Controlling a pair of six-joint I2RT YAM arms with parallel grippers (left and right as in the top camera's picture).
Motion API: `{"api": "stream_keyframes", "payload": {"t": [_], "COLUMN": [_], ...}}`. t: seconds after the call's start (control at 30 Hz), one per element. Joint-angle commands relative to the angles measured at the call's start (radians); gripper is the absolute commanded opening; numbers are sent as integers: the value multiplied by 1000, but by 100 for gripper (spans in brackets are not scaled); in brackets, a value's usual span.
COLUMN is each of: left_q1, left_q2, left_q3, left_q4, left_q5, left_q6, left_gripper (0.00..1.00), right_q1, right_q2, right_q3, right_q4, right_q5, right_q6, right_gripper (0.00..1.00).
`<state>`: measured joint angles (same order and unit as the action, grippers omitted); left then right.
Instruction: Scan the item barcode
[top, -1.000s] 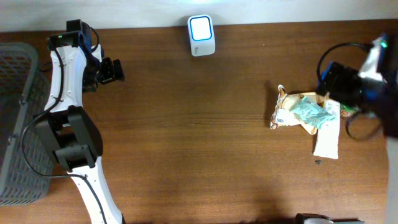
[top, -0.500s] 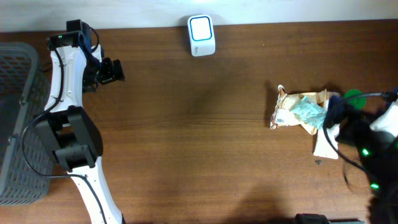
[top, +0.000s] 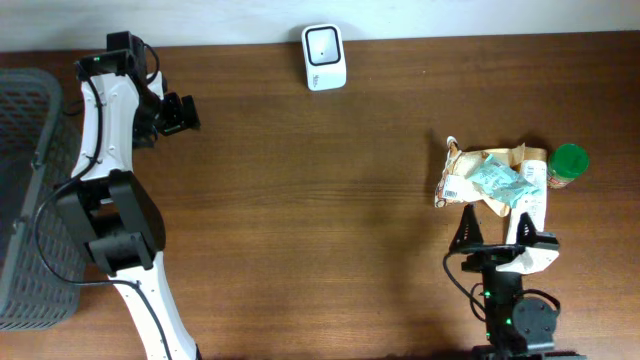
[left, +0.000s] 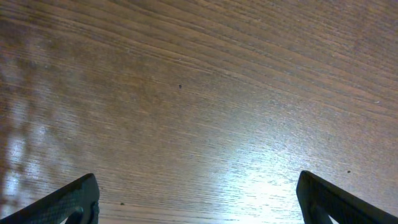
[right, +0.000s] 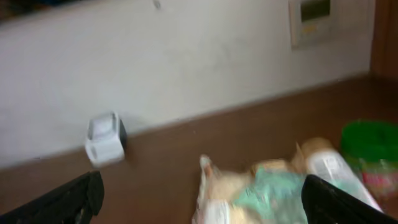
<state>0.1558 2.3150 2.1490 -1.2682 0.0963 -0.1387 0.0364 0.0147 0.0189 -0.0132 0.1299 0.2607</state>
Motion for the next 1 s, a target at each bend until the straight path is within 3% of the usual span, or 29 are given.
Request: {"api": "stream_keyframes", "payload": {"t": [0.0, 0.47, 0.6, 0.7, 0.83, 0.97], "left_q1": [8, 4, -55, -99, -99, -99], "left_q2": [-26, -27, -193, -451, -806, -1119], "left_q3": [14, 13, -22, -208, -651, -1127], "left_q4": [-1, -2, -1, 27, 402, 849], "left_q5": [-15, -15, -15, -61, -89, 93], "left_q6": [-2, -2, -2, 13, 41, 332], "left_gripper": [99, 99, 99, 99, 99, 99], "right_q1": [9, 9, 9, 9, 9, 9], "right_q2": [-11, -11, -11, -11, -11, -11], "right_q3": [-13, -13, -13, -13, -13, -13], "right_q4": [-59, -62, -62, -62, -62, -62], "right_q5": [-34, -67, -67, -67, -67, -67], "right_q6": [6, 5, 5, 5, 5, 5], "right_gripper": [98, 98, 98, 98, 98, 98]}}
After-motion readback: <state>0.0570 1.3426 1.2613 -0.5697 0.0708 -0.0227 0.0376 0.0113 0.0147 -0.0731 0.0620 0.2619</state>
